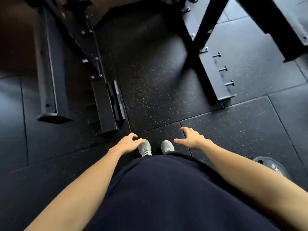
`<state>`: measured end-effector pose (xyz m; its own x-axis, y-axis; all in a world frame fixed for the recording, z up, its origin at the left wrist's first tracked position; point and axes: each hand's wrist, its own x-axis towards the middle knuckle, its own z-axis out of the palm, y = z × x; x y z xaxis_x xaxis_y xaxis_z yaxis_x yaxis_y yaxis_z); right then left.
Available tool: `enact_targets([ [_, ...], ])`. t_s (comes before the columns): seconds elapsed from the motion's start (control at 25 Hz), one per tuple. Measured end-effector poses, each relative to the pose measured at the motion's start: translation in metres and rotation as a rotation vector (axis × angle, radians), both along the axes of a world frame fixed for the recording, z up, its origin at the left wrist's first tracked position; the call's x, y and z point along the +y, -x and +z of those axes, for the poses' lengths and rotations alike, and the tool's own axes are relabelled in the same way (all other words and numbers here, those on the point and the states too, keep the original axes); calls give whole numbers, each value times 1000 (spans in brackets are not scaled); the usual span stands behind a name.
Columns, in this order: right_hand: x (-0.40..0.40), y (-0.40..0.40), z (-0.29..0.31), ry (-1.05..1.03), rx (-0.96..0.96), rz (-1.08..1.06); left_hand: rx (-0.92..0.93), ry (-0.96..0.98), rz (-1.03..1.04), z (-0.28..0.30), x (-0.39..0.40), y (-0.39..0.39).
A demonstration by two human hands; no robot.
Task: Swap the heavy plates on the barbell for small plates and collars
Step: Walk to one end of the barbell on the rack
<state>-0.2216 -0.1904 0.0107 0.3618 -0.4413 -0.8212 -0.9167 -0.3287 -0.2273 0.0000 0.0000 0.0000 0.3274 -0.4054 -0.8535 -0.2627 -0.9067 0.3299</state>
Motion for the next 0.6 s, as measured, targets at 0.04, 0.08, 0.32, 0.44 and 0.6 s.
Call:
enact_targets([
  [0.04,1,-3,0,-10,-7,36,8,-24,35,0,8,5],
  [0.08,0,-8,0,-19,-5,78,10,-47,75,1,16,9],
  [0.32,-10,-66,0,-65,-41,432,2,-41,489,9,75,52],
  [0.44,3,-101,0,-71,-61,607,-28,-34,668,11,104,64],
  [0.6,52,-151,0,-97,-48,854,-45,-52,910,10,160,73],
])
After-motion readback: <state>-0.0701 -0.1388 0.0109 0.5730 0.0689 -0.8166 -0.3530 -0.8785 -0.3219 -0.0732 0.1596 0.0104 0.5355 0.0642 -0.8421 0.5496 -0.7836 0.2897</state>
